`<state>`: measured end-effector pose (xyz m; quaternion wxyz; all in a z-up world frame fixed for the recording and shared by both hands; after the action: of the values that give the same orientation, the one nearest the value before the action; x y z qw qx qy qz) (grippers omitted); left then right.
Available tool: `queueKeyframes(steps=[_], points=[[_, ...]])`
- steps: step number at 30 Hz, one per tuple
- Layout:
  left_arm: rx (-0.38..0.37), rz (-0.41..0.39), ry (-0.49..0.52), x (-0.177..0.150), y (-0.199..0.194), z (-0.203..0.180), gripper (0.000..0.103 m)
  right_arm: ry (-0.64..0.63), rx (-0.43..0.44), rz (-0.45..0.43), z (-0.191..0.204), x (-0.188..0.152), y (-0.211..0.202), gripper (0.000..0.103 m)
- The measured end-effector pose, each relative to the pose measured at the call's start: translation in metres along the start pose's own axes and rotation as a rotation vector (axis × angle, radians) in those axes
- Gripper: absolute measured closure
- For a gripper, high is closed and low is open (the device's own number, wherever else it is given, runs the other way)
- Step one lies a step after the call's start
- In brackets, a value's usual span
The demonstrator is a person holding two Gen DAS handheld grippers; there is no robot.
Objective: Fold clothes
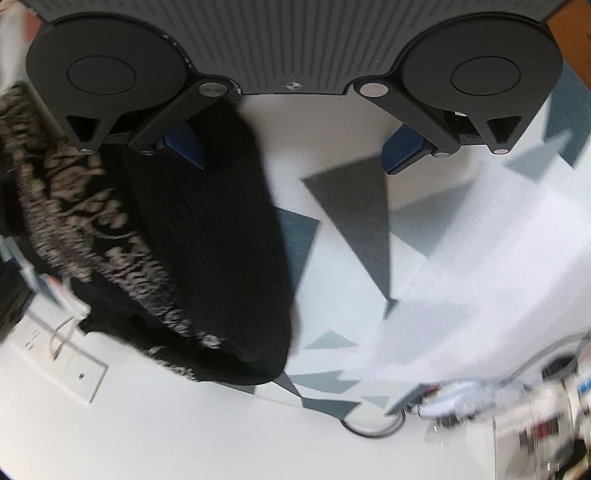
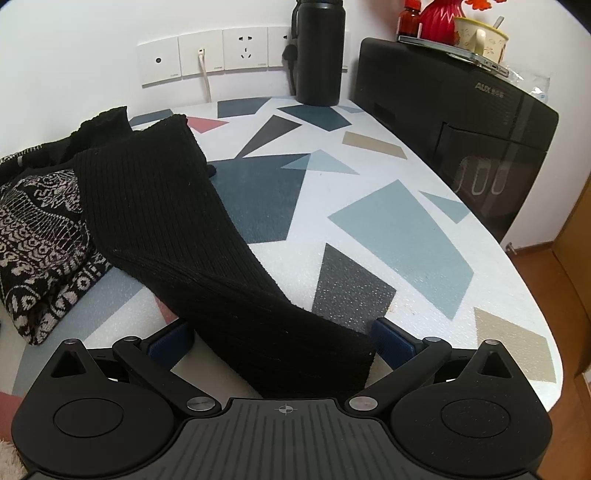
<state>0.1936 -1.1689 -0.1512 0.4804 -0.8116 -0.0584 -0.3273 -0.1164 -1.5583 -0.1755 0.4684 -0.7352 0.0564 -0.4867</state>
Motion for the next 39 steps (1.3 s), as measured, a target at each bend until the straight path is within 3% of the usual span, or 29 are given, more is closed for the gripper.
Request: queueKeyframes(steps=[2,5,9,16,27,30,34,39], points=[[-0.071,-0.001,0.013,-0.003,-0.007,-0.011,0.0,-0.001,0.001,0.0,0.001,0.001,0.001,0.001],[-0.125,0.001,0.137,-0.01,-0.011,-0.041,0.0,-0.002,0.002,-0.003,0.002,0.002,0.001,0.001],[-0.108,0.08,0.313,-0.023,0.007,-0.078,0.0,-0.005,0.004,-0.003,0.003,0.003,0.003,0.001],[-0.015,0.111,0.355,-0.035,0.027,-0.097,0.0,-0.024,0.02,-0.001,0.003,0.004,0.003,0.001],[0.026,0.127,0.375,-0.042,0.025,-0.101,0.001,-0.046,0.048,-0.015,0.003,0.005,0.004,0.001],[0.015,0.1,0.353,-0.041,0.02,-0.094,0.013,-0.046,0.048,-0.019,0.003,0.004,0.004,0.001],[0.001,0.067,0.326,-0.037,0.007,-0.078,0.046,-0.046,0.049,-0.022,0.003,0.004,0.004,0.001],[0.002,-0.021,0.154,-0.028,-0.011,-0.046,0.077,-0.052,0.057,-0.028,0.003,0.004,0.005,0.001]])
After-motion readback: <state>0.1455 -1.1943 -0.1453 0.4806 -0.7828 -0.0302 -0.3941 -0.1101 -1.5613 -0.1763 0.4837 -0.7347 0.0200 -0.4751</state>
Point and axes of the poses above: each gripper's, at about its wrist camera, not at the fingertips, and y roughly the way its jaws point, z to its left, x to its top, the point moved 2 cm from there along y, roughly the way its jaws point, and after that the axes turned 8 degrees about -x, right-handed, at the moved point
